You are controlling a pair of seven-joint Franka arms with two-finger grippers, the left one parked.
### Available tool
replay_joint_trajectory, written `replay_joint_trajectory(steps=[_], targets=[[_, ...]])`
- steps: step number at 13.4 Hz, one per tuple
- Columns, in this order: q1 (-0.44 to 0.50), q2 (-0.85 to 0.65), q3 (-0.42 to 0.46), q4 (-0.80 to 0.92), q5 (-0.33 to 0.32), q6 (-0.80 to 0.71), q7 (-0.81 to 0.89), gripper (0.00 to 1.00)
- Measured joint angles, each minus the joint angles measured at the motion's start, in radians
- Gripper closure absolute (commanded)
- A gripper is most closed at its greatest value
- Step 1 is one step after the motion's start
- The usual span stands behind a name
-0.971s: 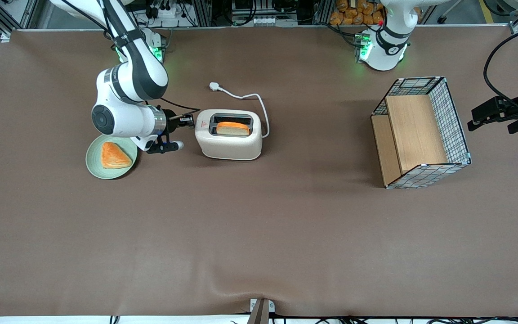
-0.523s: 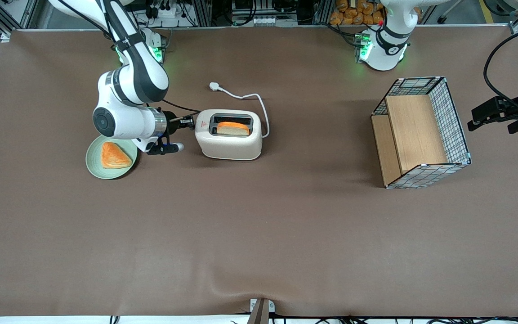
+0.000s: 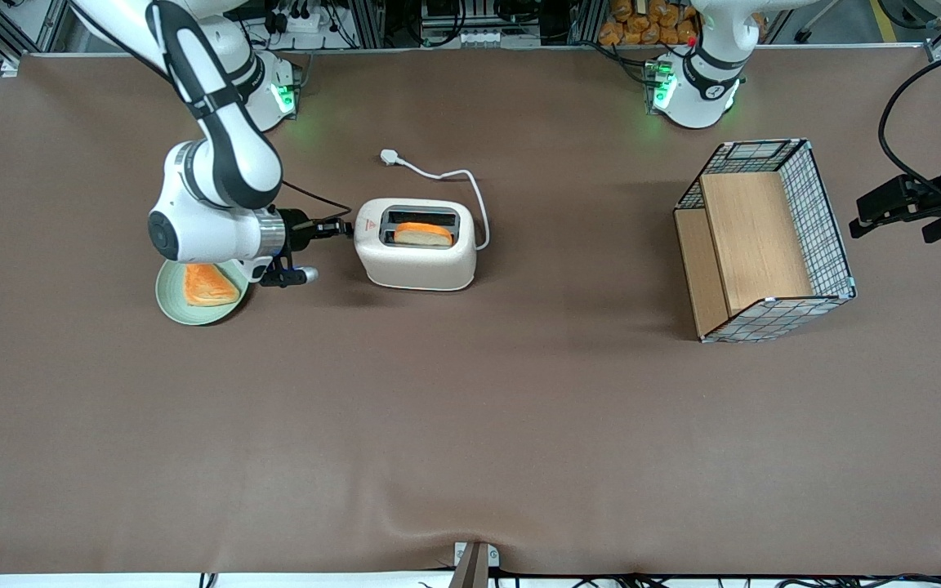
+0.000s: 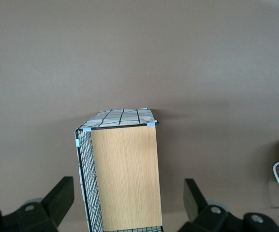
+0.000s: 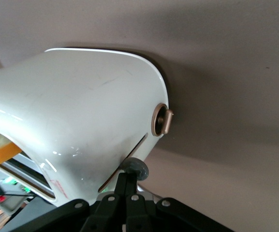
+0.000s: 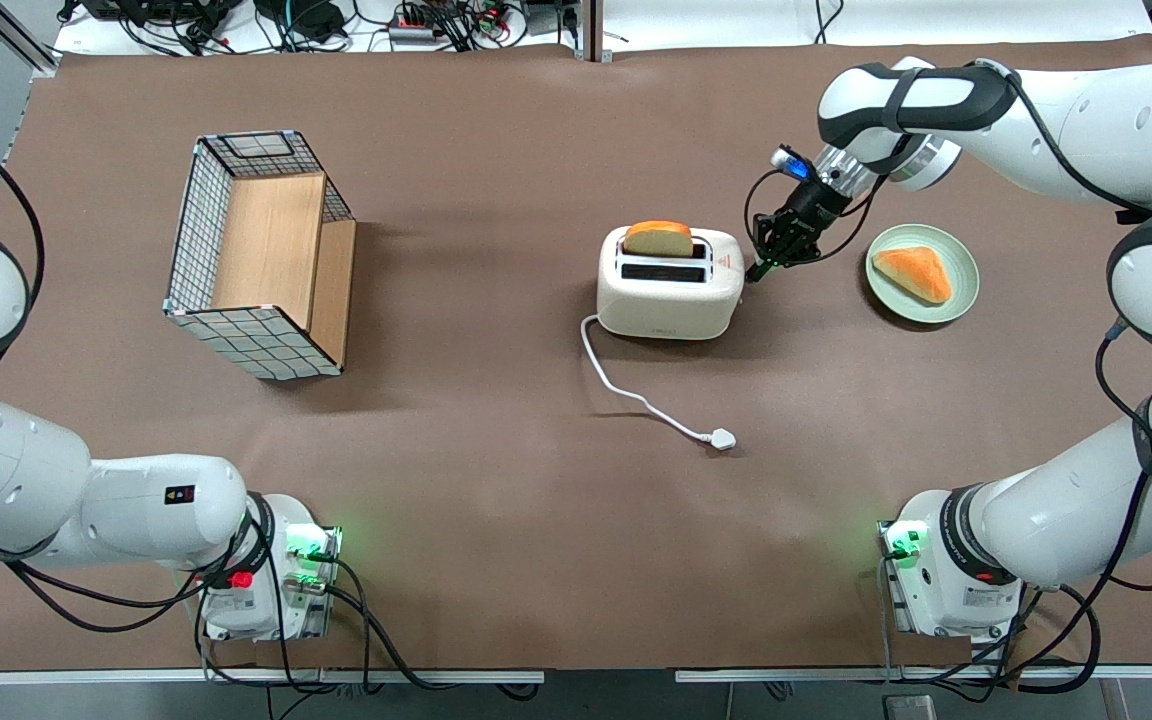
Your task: Press toaster button with right arm
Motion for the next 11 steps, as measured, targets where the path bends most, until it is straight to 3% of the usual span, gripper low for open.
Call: replay_joint_trajectory(steps=[6, 11], targets=[[-0.029, 0.047, 0.0, -0.014, 0.087, -0.002, -0.118, 1.0], [-0.062, 0.112, -0.009, -0.019, 0.196, -0.031, -0.283, 1.0]])
